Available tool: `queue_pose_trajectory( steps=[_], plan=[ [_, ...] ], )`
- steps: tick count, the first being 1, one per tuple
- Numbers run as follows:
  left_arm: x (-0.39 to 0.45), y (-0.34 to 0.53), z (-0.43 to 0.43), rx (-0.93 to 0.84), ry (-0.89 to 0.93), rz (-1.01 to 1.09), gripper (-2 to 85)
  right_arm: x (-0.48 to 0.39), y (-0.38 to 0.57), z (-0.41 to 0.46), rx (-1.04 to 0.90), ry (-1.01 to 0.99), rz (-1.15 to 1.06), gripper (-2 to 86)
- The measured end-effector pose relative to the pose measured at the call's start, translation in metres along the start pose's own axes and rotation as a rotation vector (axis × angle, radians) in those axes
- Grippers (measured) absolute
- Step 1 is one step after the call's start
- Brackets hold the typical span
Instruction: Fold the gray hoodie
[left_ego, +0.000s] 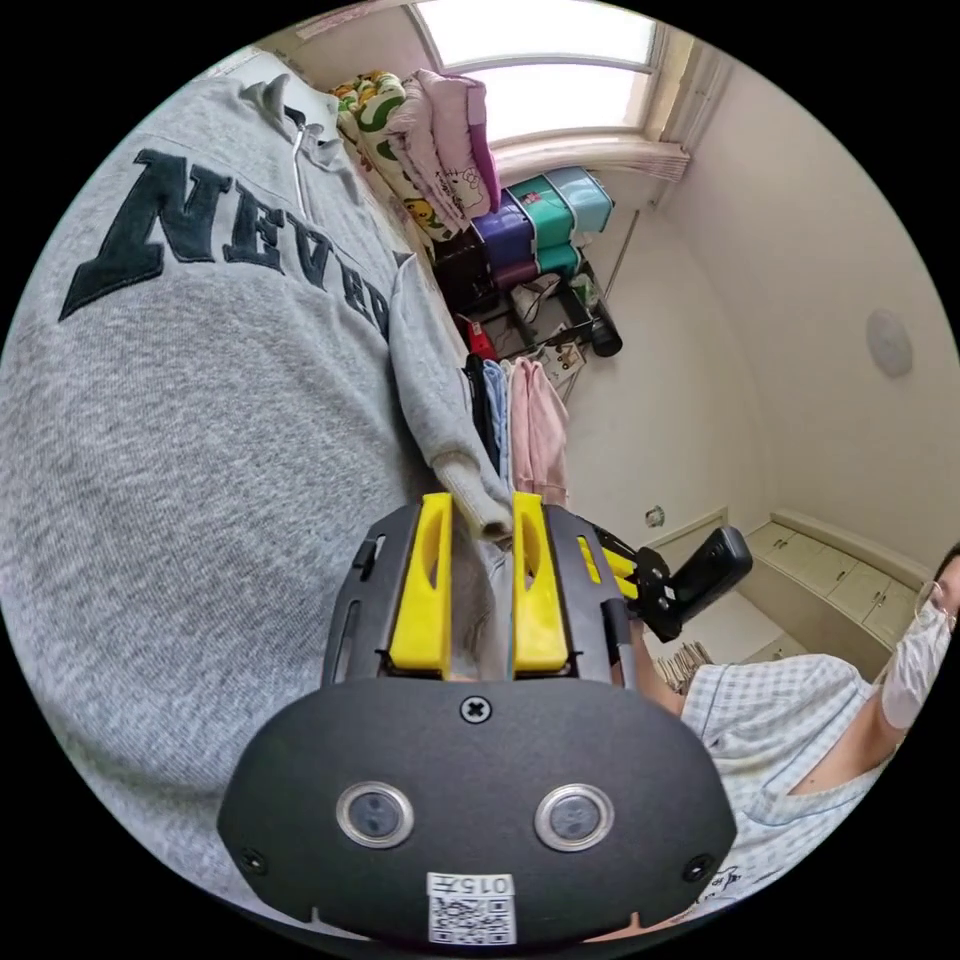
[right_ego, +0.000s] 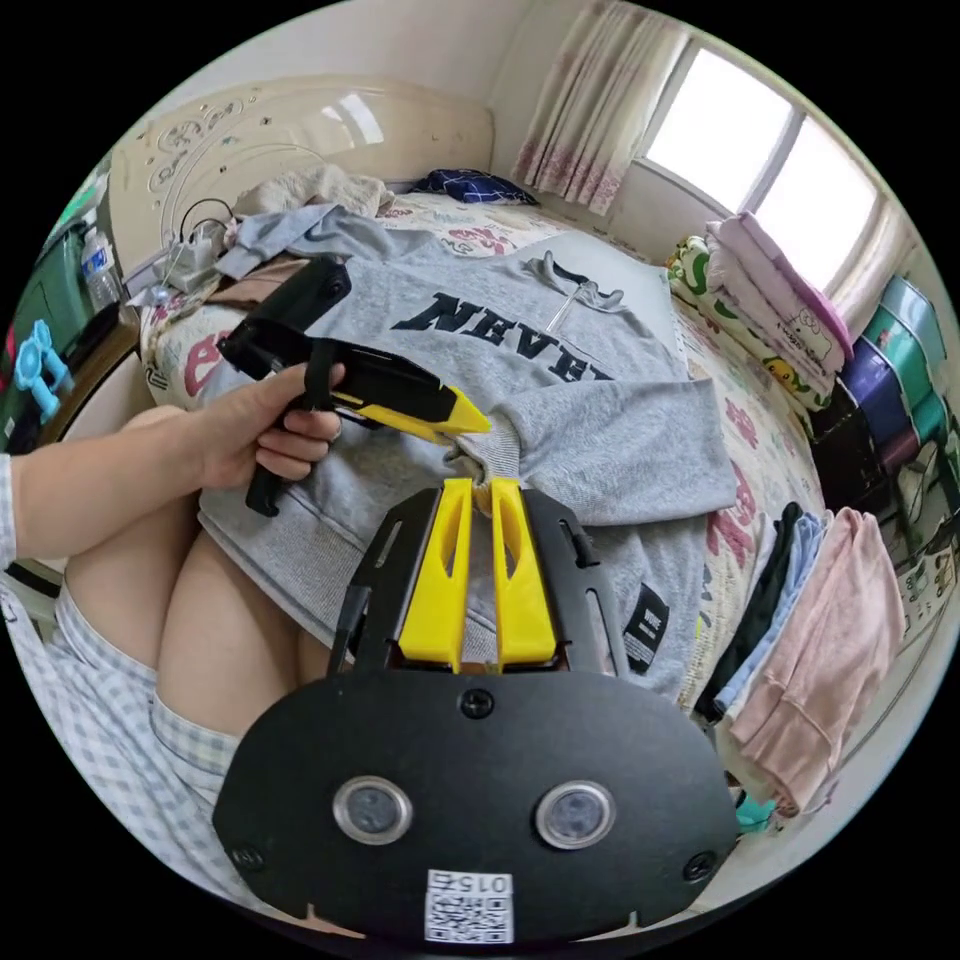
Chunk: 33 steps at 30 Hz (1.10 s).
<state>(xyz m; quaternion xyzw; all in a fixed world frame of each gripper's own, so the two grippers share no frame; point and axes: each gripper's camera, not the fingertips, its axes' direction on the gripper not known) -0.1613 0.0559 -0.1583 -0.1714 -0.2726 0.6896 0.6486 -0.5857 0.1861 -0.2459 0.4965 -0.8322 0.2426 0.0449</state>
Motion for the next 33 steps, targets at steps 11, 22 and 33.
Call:
queue_pose_trajectory(
  steps=[11, 22, 33],
  plan=[
    [0.045, 0.047, -0.058, 0.048, -0.119, 0.096, 0.2, 0.015, 0.014, 0.016, 0.055, -0.113, -0.076, 4.1],
    [0.102, 0.108, -0.085, 0.021, -0.28, 0.131, 0.0, 0.118, 0.002, 0.015, 0.126, -0.448, -0.107, 4.5],
    [0.117, 0.114, -0.038, -0.145, -0.442, 0.093, 2.5, 0.371, -0.011, 0.04, 0.212, -0.905, 0.163, 5.3]
  ],
)
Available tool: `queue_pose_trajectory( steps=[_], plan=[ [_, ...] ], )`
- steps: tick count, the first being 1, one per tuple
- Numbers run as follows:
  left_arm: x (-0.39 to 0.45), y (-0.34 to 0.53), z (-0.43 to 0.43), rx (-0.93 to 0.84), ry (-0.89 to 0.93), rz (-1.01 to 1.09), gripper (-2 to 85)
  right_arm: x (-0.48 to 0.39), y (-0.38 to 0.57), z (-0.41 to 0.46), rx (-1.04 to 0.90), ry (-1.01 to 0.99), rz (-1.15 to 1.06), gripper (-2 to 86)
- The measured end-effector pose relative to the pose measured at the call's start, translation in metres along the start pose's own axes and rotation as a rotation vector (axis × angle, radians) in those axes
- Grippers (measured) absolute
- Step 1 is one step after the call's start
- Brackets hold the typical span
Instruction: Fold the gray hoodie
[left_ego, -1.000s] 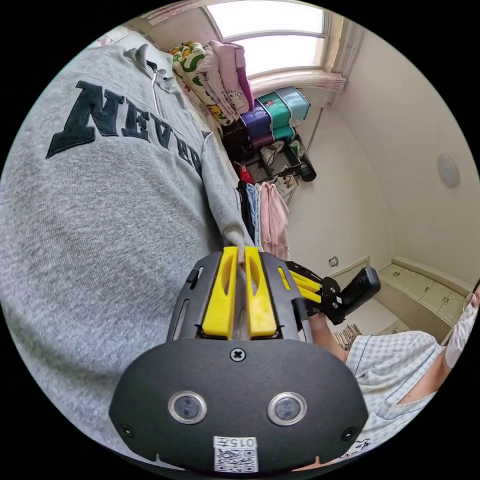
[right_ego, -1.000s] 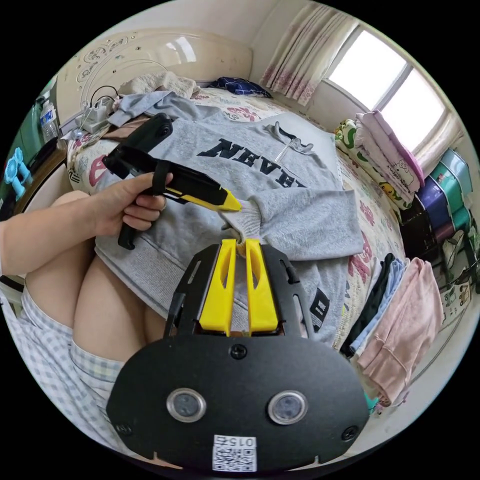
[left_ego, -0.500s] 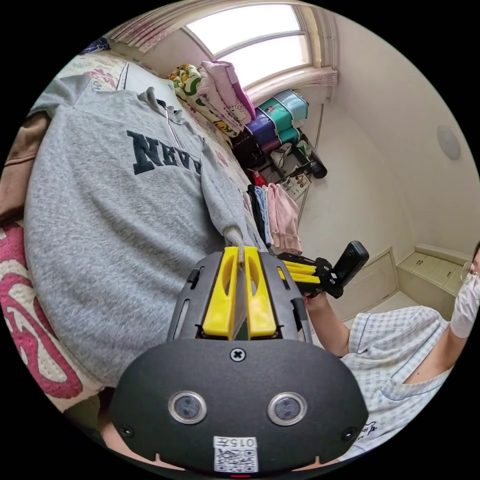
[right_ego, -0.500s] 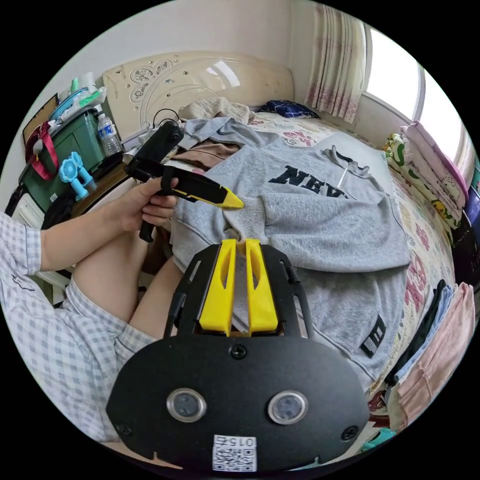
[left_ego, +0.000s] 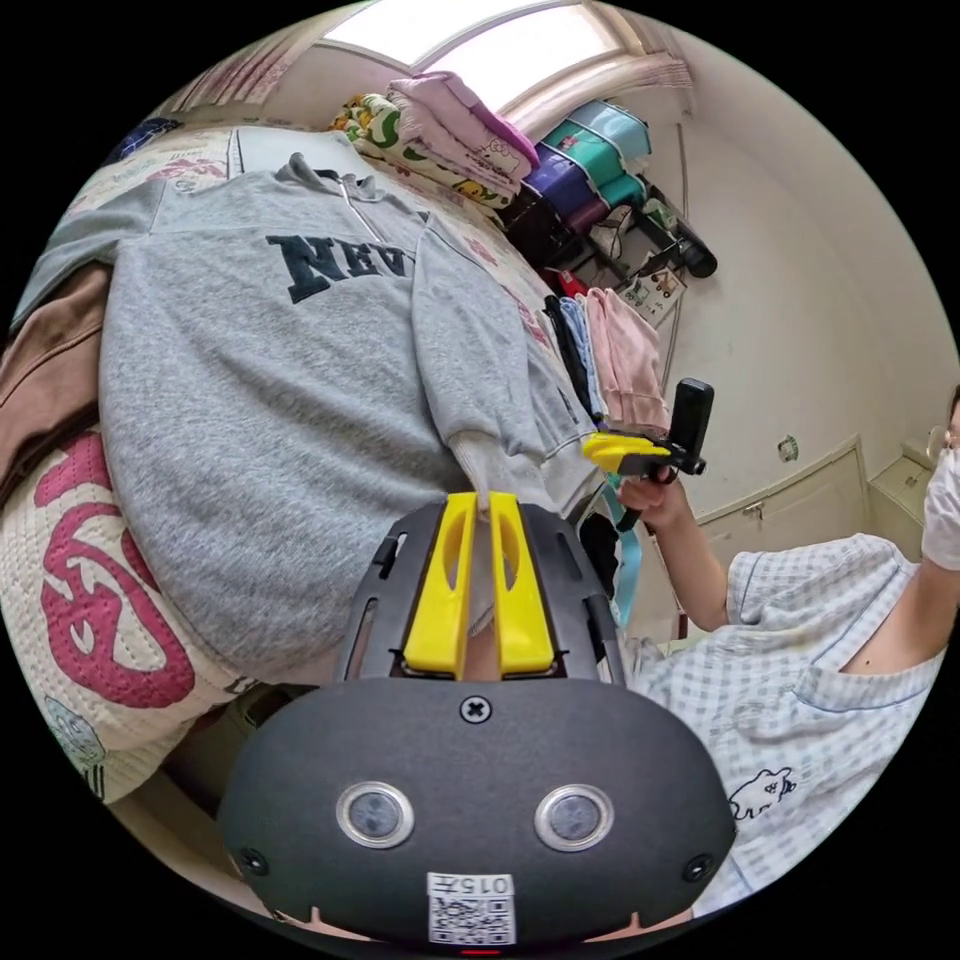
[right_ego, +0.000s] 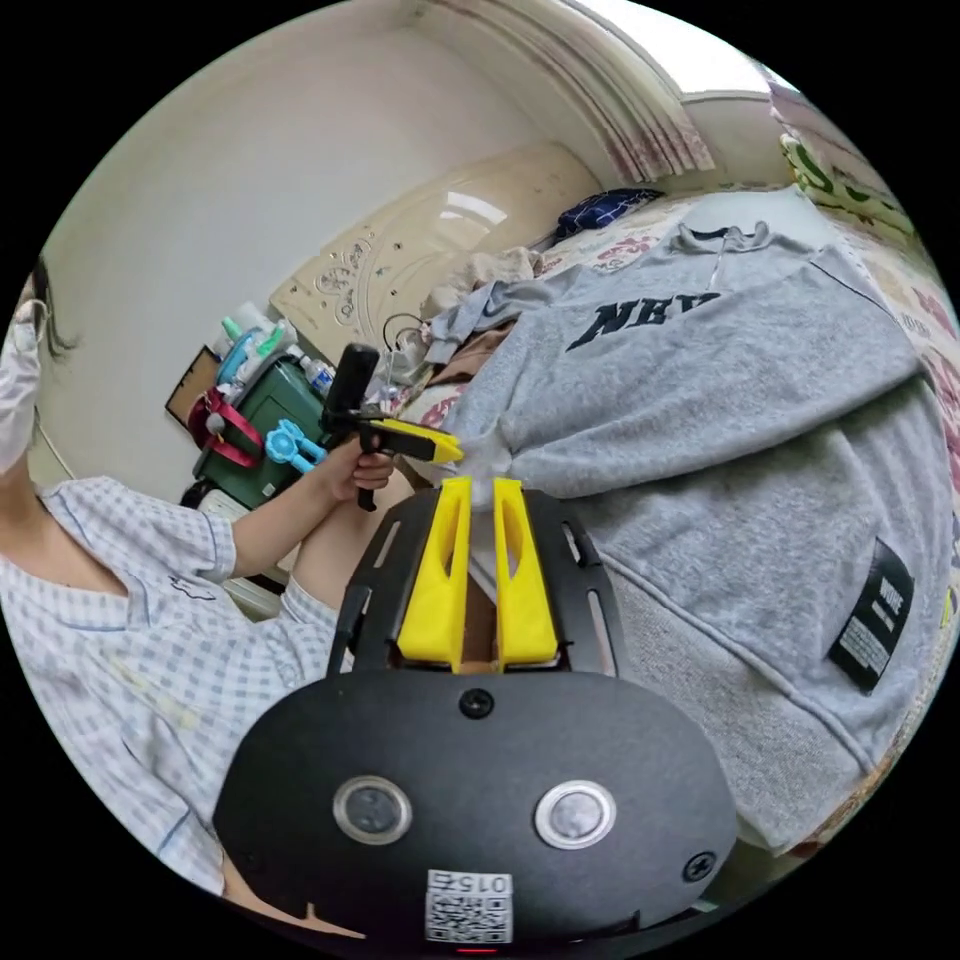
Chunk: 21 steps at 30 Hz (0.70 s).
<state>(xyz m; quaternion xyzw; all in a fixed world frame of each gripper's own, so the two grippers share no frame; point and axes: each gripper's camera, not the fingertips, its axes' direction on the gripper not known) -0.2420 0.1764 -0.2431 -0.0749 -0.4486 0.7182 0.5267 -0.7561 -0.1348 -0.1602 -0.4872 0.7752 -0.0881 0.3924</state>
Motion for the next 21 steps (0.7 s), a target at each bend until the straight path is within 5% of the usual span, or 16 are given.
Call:
queue_pose_trajectory(
  steps=[10, 14, 18, 21],
  plan=[
    [0.052, -0.062, -0.027, 0.105, -0.056, -0.011, 8.1, 0.238, -0.107, -0.2, 0.385, 0.237, 0.463, 13.4],
    [0.093, -0.07, 0.022, 0.011, 0.017, 0.096, 8.3, 0.333, -0.162, -0.207, 0.373, 0.085, 0.626, 14.4],
    [0.11, -0.058, 0.074, -0.118, -0.113, 0.126, 7.8, 0.402, -0.226, -0.198, 0.369, 0.14, 0.76, 14.2],
    [0.108, -0.045, 0.073, -0.072, -0.15, 0.114, 5.9, 0.438, -0.257, -0.191, 0.365, 0.217, 0.804, 5.9]
  ],
)
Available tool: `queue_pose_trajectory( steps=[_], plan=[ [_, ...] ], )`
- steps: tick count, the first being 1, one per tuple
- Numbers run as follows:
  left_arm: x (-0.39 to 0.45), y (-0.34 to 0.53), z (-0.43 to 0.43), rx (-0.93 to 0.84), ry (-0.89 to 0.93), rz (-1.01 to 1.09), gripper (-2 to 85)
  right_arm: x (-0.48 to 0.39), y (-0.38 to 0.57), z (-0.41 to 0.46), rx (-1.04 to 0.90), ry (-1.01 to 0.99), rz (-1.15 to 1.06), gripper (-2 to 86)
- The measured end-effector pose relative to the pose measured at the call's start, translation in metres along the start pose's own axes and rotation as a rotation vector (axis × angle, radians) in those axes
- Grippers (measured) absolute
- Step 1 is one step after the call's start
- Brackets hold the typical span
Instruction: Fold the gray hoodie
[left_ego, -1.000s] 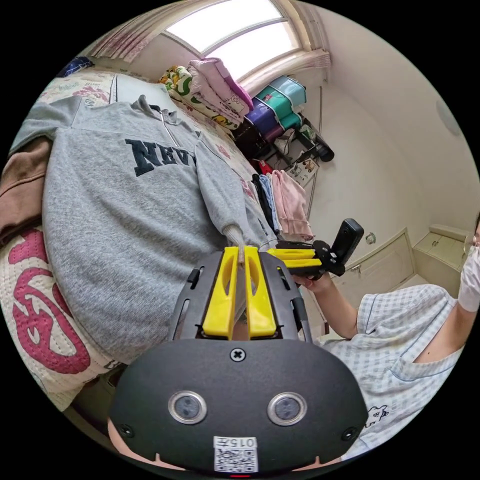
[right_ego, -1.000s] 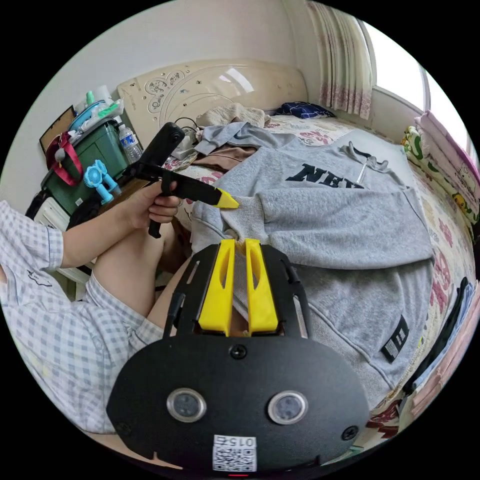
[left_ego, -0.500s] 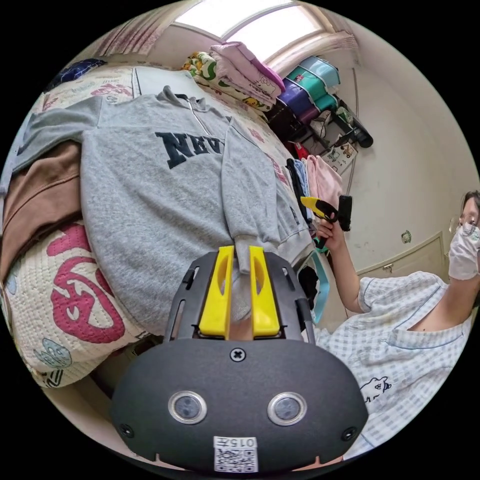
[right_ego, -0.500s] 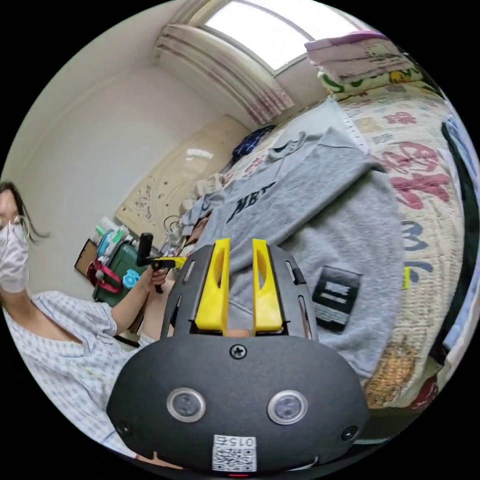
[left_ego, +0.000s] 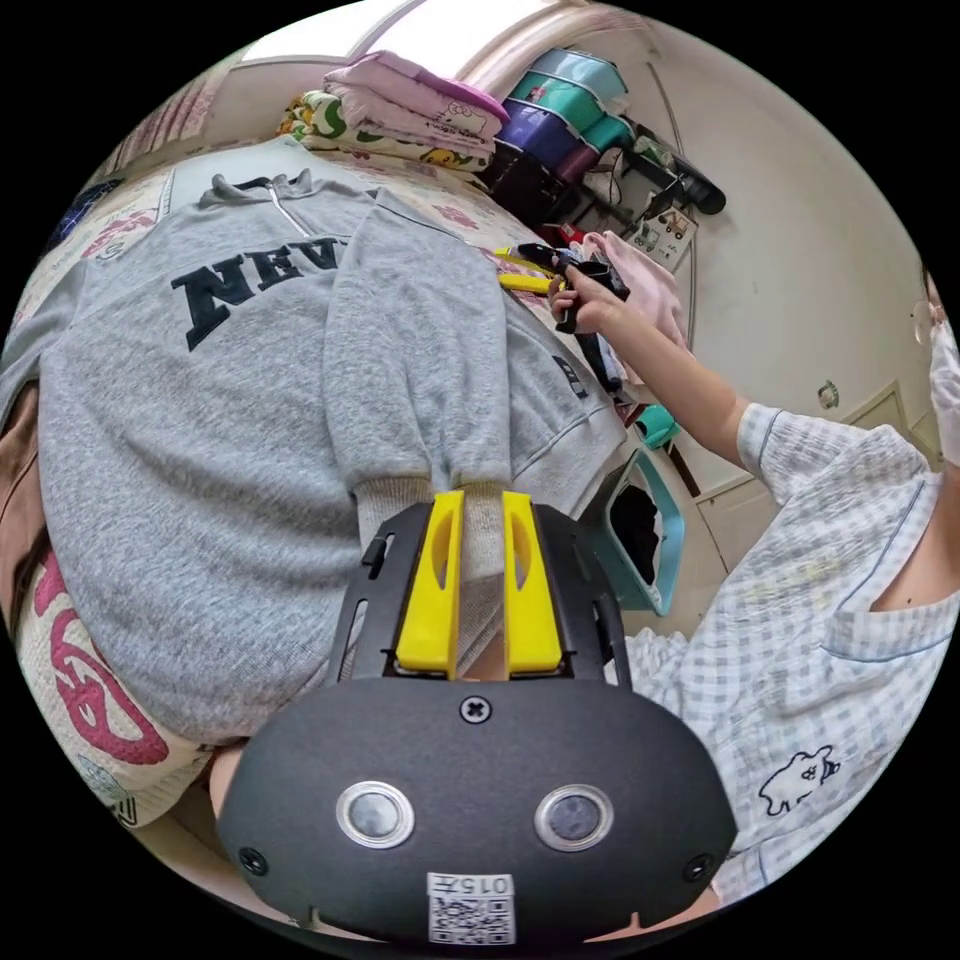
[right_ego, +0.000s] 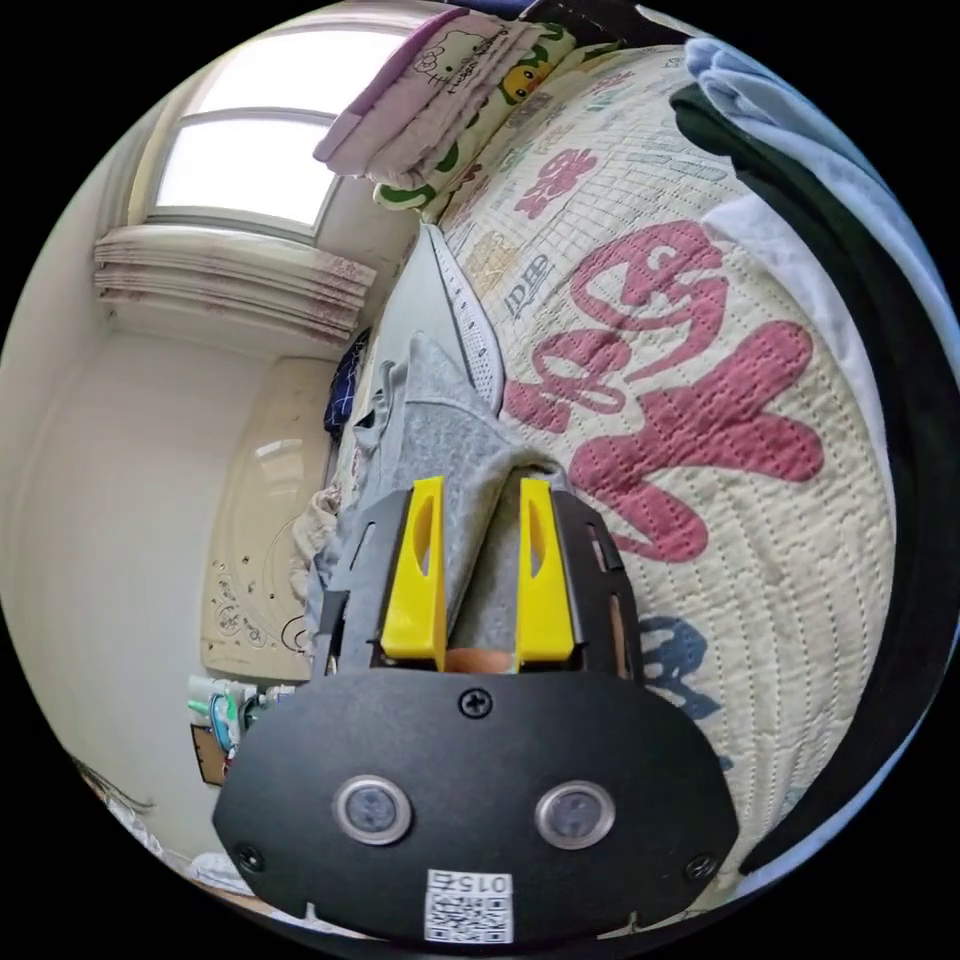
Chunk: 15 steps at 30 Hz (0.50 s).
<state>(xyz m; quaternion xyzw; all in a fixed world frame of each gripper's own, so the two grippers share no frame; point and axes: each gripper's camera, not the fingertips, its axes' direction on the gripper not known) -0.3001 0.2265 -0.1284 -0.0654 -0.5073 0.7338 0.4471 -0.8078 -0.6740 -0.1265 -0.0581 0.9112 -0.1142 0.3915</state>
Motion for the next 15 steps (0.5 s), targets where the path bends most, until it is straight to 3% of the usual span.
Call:
queue_pose_trajectory(
  steps=[4, 9, 12, 15],
  plan=[
    [-0.01, 0.023, -0.007, 0.057, 0.012, -0.034, 4.5, 0.013, -0.017, 0.031, 0.014, 0.149, -0.075, 1.7],
    [-0.02, 0.042, -0.044, 0.177, 0.011, -0.051, 3.6, -0.001, -0.002, 0.063, 0.038, 0.303, -0.152, 3.7],
    [-0.041, 0.068, -0.085, 0.349, 0.024, -0.137, 3.6, -0.009, 0.025, 0.069, 0.063, 0.395, -0.248, 6.9],
    [-0.067, 0.079, -0.094, 0.368, 0.078, -0.226, 5.4, -0.021, 0.089, 0.06, 0.12, 0.387, -0.419, 7.9]
  ],
)
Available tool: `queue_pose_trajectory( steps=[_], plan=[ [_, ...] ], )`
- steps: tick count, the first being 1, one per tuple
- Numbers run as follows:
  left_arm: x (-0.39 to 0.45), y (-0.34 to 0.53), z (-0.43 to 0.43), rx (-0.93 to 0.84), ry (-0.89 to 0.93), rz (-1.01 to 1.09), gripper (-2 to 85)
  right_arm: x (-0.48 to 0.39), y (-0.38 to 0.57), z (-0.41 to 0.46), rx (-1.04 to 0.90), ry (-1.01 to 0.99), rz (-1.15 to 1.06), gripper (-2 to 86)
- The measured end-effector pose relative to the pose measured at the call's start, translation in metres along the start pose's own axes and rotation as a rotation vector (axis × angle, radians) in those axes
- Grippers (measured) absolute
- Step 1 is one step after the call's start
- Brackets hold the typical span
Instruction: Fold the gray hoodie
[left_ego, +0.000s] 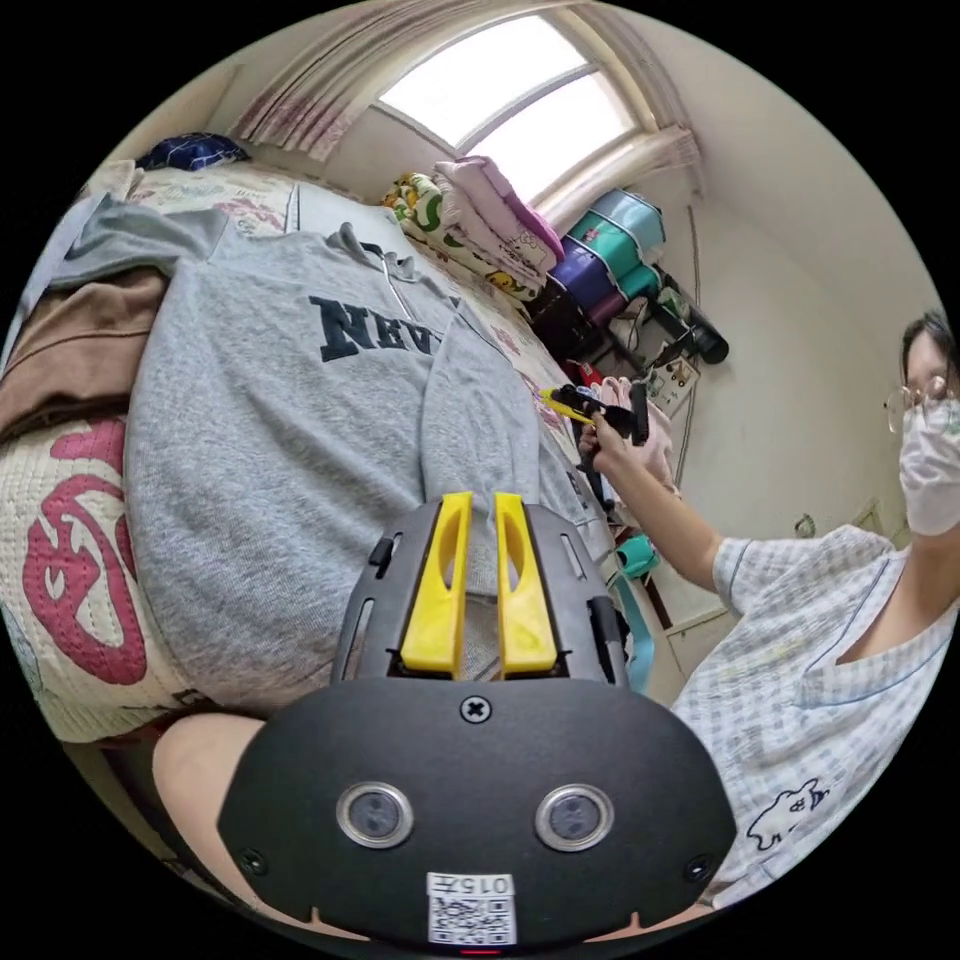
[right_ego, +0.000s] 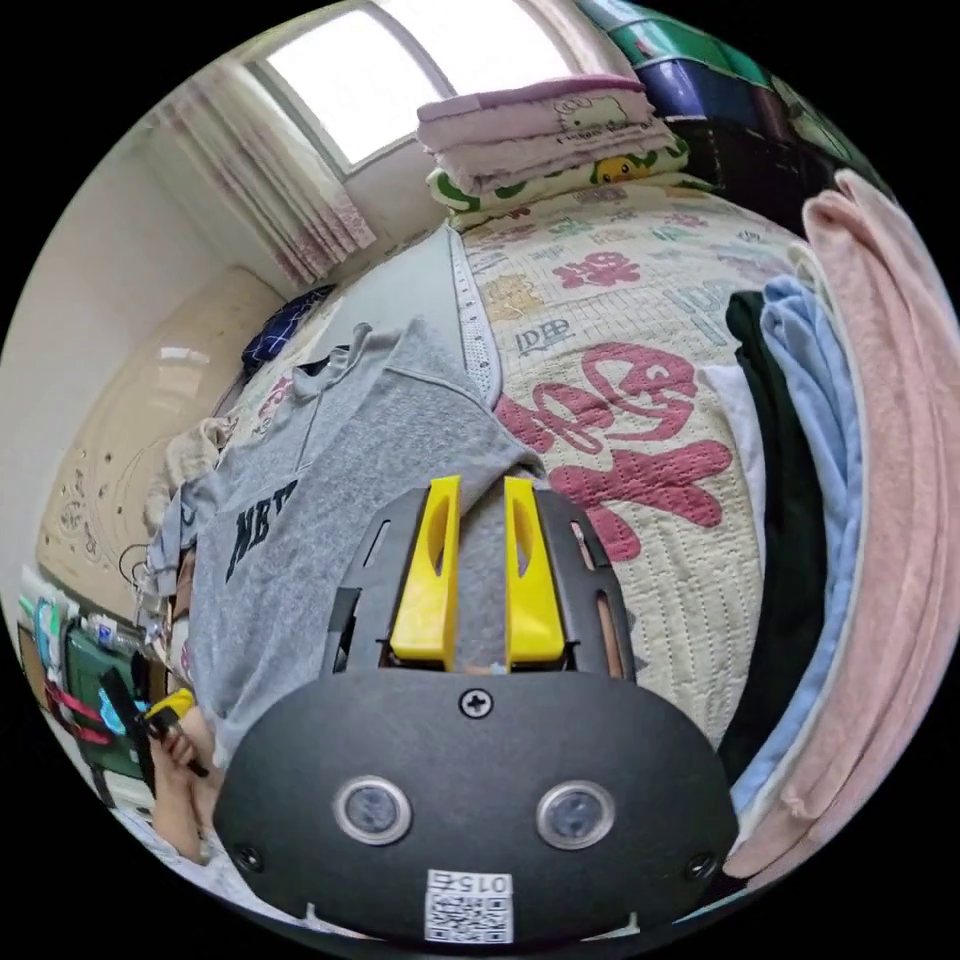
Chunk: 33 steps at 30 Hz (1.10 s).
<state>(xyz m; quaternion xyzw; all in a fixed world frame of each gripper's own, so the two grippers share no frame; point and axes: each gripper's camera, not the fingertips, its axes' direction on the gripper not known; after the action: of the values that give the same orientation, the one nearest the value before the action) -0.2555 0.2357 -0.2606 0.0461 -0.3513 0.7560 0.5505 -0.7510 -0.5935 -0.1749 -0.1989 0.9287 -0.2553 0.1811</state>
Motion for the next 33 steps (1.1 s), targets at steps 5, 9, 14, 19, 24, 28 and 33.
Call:
queue_pose_trajectory(
  steps=[5, 9, 14, 19, 24, 28, 33],
  plan=[
    [-0.017, -0.008, -0.005, -0.019, -0.042, -0.055, 8.2, -0.087, 0.141, -0.042, 0.142, -0.175, -0.478, 7.2],
    [-0.031, -0.019, 0.007, -0.082, -0.03, -0.09, 8.3, -0.164, 0.253, -0.034, -0.039, -0.406, -0.984, 9.3],
    [-0.03, -0.016, 0.006, -0.075, -0.035, -0.077, 7.2, -0.224, 0.321, 0.008, -0.328, -0.33, -1.233, 10.0],
    [-0.02, -0.01, 0.0, -0.049, -0.084, -0.062, 3.6, -0.235, 0.378, 0.067, -0.472, -0.129, -1.315, 3.8],
    [0.008, -0.007, -0.025, 0.008, -0.182, 0.017, 1.7, -0.24, 0.417, 0.082, -0.535, -0.029, -1.311, 0.4],
    [0.014, -0.008, -0.027, -0.015, -0.221, 0.011, 1.4, -0.243, 0.438, 0.103, -0.588, 0.001, -1.261, 0.0],
    [0.019, -0.013, -0.015, -0.063, -0.253, 0.002, 1.4, -0.248, 0.462, 0.137, -0.644, 0.068, -1.18, 0.4]
  ],
)
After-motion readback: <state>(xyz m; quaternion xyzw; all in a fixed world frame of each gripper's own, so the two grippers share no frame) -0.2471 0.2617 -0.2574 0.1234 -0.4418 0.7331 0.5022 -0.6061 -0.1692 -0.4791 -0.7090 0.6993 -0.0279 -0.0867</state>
